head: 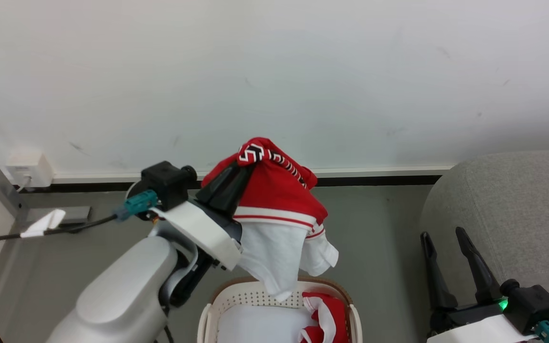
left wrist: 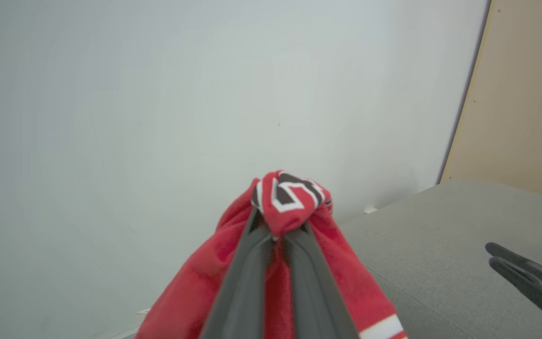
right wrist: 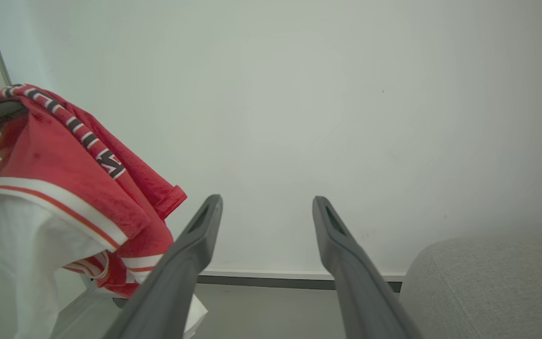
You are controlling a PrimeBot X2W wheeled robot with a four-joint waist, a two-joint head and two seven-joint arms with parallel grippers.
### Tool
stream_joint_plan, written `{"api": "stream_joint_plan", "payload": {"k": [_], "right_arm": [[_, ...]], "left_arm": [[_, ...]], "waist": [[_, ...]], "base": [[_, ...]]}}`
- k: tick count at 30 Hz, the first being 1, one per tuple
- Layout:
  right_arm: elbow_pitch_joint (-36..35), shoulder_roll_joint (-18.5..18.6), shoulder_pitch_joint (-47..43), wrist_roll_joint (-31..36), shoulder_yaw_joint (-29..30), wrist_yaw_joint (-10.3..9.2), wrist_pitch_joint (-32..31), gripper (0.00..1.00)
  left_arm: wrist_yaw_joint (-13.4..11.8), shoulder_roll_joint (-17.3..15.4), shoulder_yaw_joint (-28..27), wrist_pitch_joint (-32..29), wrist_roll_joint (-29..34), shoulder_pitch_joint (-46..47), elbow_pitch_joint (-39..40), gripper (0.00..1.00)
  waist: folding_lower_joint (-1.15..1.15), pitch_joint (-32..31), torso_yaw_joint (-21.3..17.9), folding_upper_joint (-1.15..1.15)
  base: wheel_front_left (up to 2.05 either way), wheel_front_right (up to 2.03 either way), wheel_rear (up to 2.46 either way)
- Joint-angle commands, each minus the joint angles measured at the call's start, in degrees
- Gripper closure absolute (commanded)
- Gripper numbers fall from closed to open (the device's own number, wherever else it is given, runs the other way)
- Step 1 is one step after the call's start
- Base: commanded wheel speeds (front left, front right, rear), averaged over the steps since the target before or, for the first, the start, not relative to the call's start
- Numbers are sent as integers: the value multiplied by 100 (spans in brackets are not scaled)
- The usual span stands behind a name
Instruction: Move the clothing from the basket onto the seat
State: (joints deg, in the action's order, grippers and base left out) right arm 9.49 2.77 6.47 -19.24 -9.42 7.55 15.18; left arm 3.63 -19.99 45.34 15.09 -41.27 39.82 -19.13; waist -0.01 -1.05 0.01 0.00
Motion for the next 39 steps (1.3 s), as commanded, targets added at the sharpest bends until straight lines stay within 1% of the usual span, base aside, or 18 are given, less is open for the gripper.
{"api": "stream_joint_plan", "payload": {"k": [1, 6, 11, 18, 25, 35, 39], "right_arm": [[-3, 20, -70, -49, -20, -12, -4, 0], [-58, 21, -61, -118, -160, -12, -5, 0], [-73, 21, 5, -142, -348, -12, -5, 0], [82, 20, 166, 35, -695, -12, -5, 0], [566, 21, 412, 187, -1153, -12, -5, 0], [1547, 21, 1029, 212, -1749, -12, -5, 0], [1797, 23, 1237, 326, -1860, -12, -5, 0]], "left_arm": [[-23, -53, -55, 9, 19, 65, 69, 100], [-113, -136, -314, 9, -63, 134, 393, 100], [-166, -230, -407, 7, -107, 40, 598, 100], [-176, -188, -449, 7, -50, -66, 756, 100], [-83, -13, -257, 4, -9, -180, 790, 100], [37, 286, 228, -119, 83, -300, 861, 100], [74, 385, 442, -208, 117, -357, 943, 100]], "waist": [[1, -1, 18, 0], [1, 16, 53, 0], [1, 79, 68, 0], [1, 124, 138, 0], [1, 81, 332, 0], [1, -21, 827, 0], [1, -60, 1028, 0]], "base": [[0, 0, 0], [0, 0, 0], [0, 0, 0], [0, 0, 0], [0, 0, 0], [0, 0, 0], [0, 0, 0]]}}
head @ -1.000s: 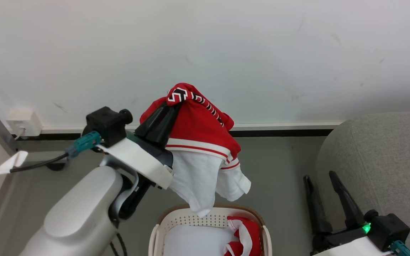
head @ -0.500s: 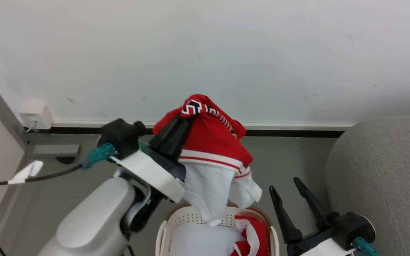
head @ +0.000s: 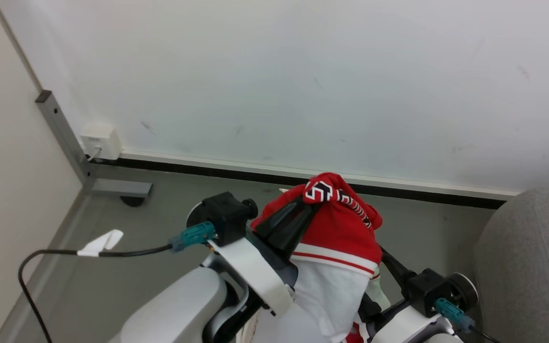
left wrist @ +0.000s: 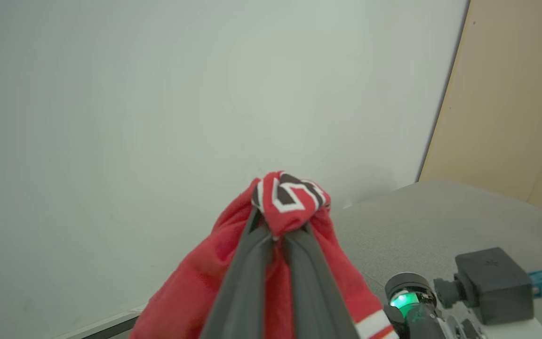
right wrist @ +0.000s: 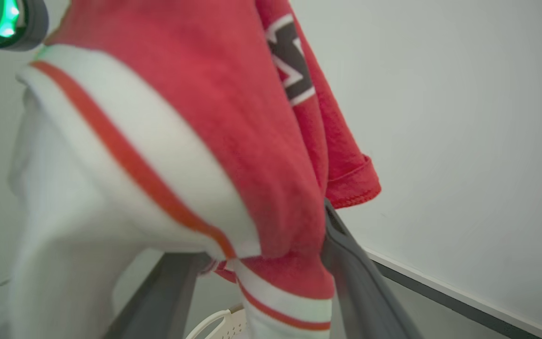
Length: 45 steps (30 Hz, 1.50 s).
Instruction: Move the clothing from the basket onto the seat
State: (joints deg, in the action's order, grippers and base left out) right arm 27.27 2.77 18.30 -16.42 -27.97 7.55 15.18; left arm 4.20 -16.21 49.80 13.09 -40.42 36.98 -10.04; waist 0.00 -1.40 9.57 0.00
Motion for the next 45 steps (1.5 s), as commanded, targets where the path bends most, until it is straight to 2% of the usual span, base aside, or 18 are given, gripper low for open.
{"api": "stream_joint_plan", "payload": {"k": [1, 12, 13, 14, 15, 16, 29, 39, 40, 42, 45], "right_arm": [[42, 25, 90, 58, -18, -12, -5, 0], [320, 42, 296, 58, -160, -12, -5, 0], [340, 42, 300, 35, -166, -12, -5, 16], [355, 42, 306, 25, -170, -12, -5, 56], [342, 41, 316, 13, -177, -12, -5, 81], [304, 39, 323, -6, -177, -12, -5, 100], [81, 42, 170, -148, -43, -12, -4, 100], [-226, 28, -2, -434, 278, -12, -4, 100], [-266, 27, -18, -452, 339, -12, -4, 100], [-354, 26, -75, -508, 461, -12, -4, 100], [-514, 22, -122, -594, 634, -12, -4, 100]], "left_arm": [[30, 30, 43, -31, 28, -97, 48, 100], [93, 133, 353, -157, -1, -191, 136, 100], [91, 126, 355, -161, -10, -196, 141, 100], [86, 119, 355, -162, -23, -203, 146, 100], [75, 112, 351, -161, -37, -214, 149, 100], [62, 102, 344, -157, -42, -221, 149, 100], [-2, -1, 276, -78, -134, -282, 36, 100], [-7, -46, 325, -53, -111, -319, -72, 100], [-15, -39, 333, -51, -102, -318, -73, 75], [-11, -30, 343, -37, -92, -321, -54, 0], [-26, -44, 362, -32, -89, -350, -31, 0]], "waist": [[0, -32, 120, 0], [0, -84, 489, 0], [0, -85, 503, 0], [0, -85, 514, 0], [0, -83, 523, 0], [0, -80, 528, 0], [0, -17, 425, 0], [0, 15, 192, 0], [0, 20, 155, 0], [0, 31, 60, 0], [0, 57, -124, 0]], "base": [[0, 0, 0], [0, 0, 0], [0, 0, 0], [0, 0, 0], [0, 0, 0], [0, 0, 0], [0, 0, 0], [0, 0, 0], [0, 0, 0], [0, 0, 0], [0, 0, 0]]}}
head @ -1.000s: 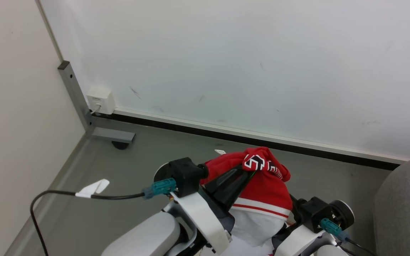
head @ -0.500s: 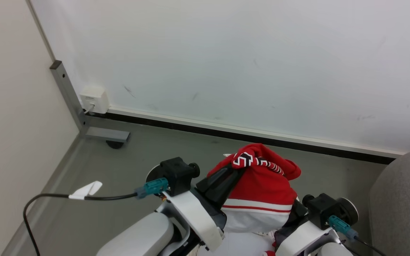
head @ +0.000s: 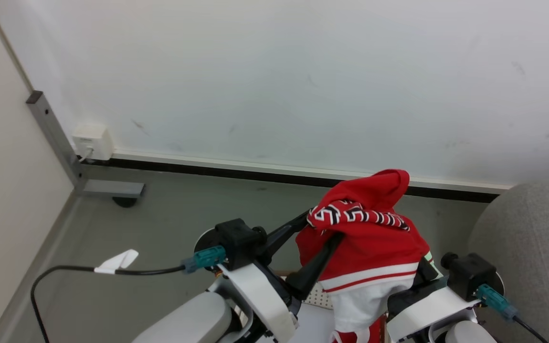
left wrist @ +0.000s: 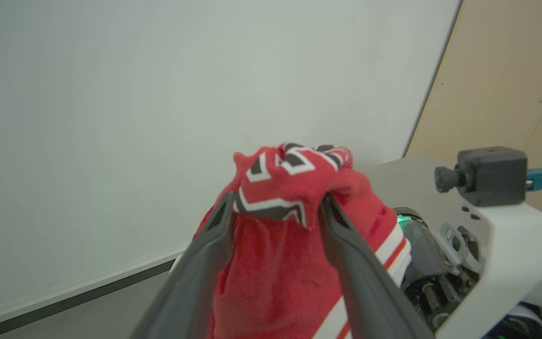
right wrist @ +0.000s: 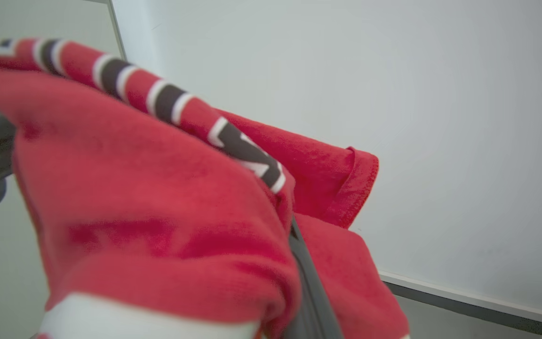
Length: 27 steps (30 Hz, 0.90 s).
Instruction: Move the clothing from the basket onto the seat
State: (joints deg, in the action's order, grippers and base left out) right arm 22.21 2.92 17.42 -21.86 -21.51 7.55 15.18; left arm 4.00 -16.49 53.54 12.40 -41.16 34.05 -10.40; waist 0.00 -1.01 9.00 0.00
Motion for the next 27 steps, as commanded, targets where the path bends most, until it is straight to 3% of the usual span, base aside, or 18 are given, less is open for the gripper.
{"api": "stream_joint_plan", "payload": {"k": [1, 27], "right_arm": [[-60, 7, -42, -72, 45, -12, -4, 100], [-1248, 77, -586, 184, 1592, -12, -4, 100]], "left_arm": [[-10, -24, -7, 41, -12, -68, 9, 0], [61, -194, -52, 269, 383, -320, 158, 0]], "waist": [[0, 29, -140, 0], [0, 494, -2803, 0]], "base": [[0, 0, 0], [0, 0, 0]]}}
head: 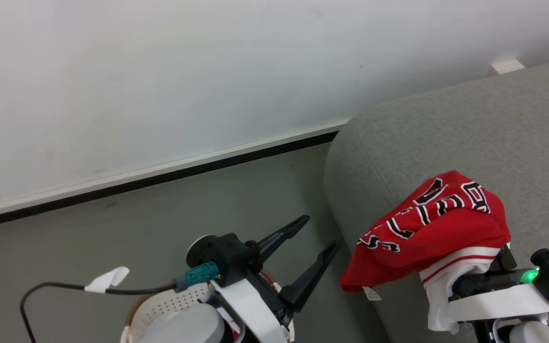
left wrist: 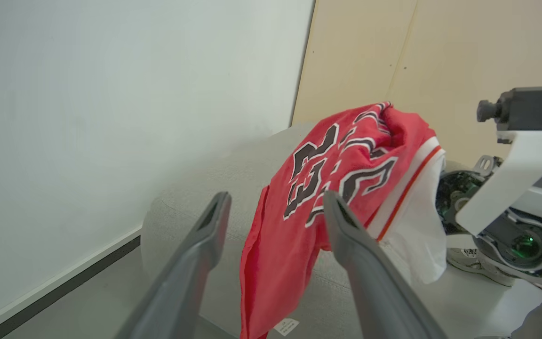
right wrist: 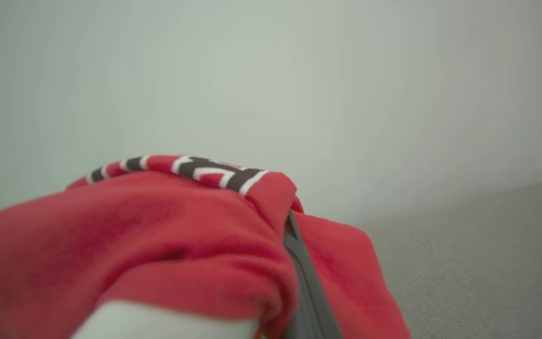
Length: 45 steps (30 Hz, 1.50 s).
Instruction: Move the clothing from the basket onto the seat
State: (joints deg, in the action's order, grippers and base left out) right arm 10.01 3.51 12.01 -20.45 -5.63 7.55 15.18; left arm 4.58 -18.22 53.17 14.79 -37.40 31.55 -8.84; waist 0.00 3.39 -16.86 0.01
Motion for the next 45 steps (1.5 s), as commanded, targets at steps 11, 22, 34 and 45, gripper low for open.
{"api": "stream_joint_plan", "payload": {"k": [11, 22, 34, 45], "right_arm": [[-308, 37, -221, 38, 111, -12, -4, 100], [-158, 363, 548, 46, 142, -12, -5, 100], [761, 1215, 2560, -143, 1019, -12, -420, 100], [1582, 1557, 3604, 747, 1927, -12, -1127, 100]], "left_arm": [[3, 32, -93, 41, 239, -138, -110, 0], [106, -56, -140, 38, 338, -3, -61, 0], [189, -855, -266, -74, 409, 305, 629, 0], [224, -1303, -453, -79, 419, 557, 1120, 0]], "waist": [[0, 131, -686, -1], [0, 545, -431, -1], [0, 2026, 241, -1], [0, 2888, 600, -1]], "base": [[0, 0, 0], [0, 0, 0], [0, 0, 0], [0, 0, 0]]}}
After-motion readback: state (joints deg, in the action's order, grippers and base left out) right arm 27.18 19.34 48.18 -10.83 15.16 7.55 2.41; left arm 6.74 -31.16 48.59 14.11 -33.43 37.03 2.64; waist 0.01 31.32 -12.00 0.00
